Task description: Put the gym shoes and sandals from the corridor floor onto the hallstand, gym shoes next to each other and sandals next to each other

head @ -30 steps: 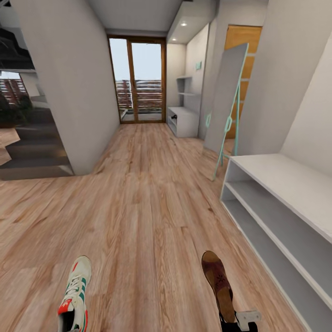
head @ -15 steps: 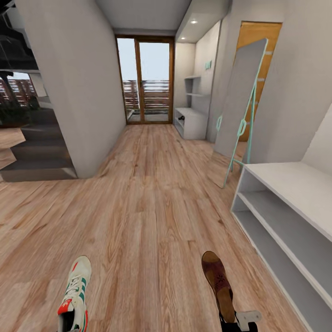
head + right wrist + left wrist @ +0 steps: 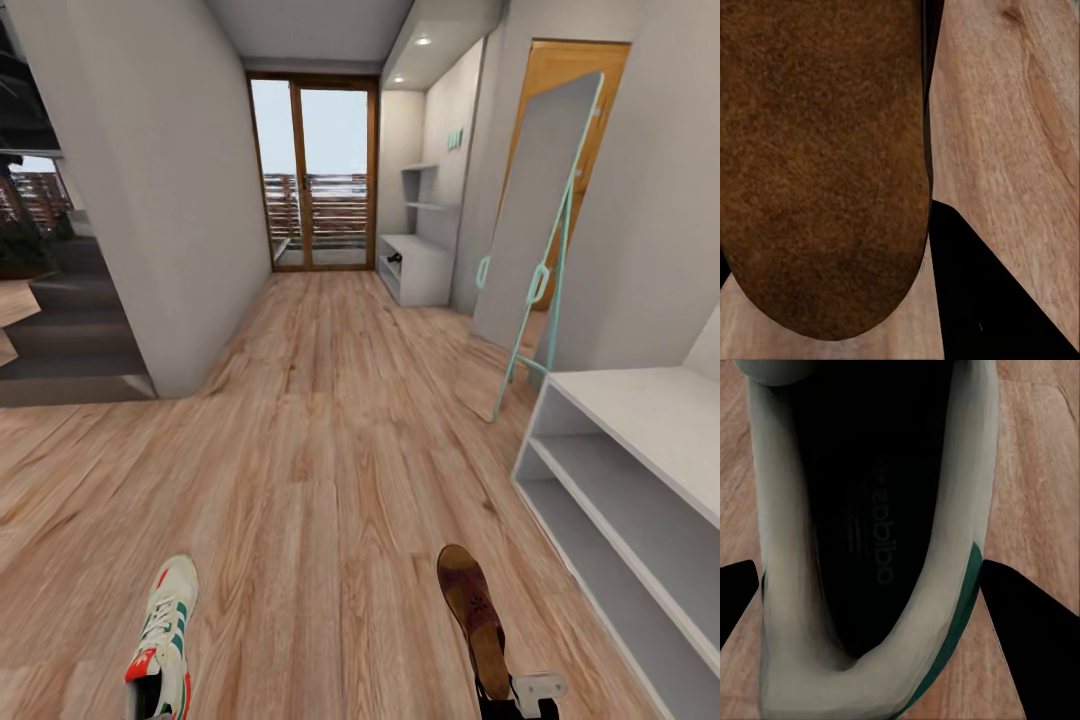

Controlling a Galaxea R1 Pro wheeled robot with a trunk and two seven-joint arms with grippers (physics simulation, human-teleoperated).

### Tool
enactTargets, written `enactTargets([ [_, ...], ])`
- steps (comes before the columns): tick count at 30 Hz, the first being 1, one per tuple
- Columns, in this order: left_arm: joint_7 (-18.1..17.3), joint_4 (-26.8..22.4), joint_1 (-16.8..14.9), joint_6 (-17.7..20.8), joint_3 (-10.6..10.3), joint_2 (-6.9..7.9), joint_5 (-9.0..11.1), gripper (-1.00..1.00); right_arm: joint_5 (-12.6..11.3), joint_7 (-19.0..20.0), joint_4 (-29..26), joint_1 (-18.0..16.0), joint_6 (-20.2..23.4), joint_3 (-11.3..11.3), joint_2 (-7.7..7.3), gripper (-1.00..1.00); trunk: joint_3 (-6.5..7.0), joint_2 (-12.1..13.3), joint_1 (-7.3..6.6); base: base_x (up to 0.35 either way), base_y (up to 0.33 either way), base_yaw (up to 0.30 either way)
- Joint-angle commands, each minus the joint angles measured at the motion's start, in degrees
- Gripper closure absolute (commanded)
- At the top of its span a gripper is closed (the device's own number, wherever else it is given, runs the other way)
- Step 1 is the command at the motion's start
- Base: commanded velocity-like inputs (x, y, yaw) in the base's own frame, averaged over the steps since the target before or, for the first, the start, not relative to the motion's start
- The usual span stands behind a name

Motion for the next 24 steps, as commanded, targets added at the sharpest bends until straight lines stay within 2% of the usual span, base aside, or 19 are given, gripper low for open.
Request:
enactTargets([
  [1, -0.60, 0.04, -0.04, -0.09, 0.41, -0.03, 0.09, 1.00, 0.04, -0.10, 0.03, -0.03, -0.12, 0.13, -0.03, 1.00, -0.05, -0.02, 0.02, 0.339, 0.000, 0.000],
  [16, -0.60, 0.04, -0.05, -0.09, 0.41, -0.03, 0.09, 1.00, 0.04, -0.10, -0.01, -0.03, -0.12, 0.13, -0.03, 1.00, -0.05, -0.02, 0.02, 0.339, 0.000, 0.009],
  [24, -0.60, 0.04, -0.03, -0.13, 0.41, -0.03, 0.11, 1.00, 0.04, -0.10, -0.04, -0.03, -0.12, 0.13, -0.03, 1.00, -0.05, -0.02, 0.02, 0.339, 0.019, 0.217],
])
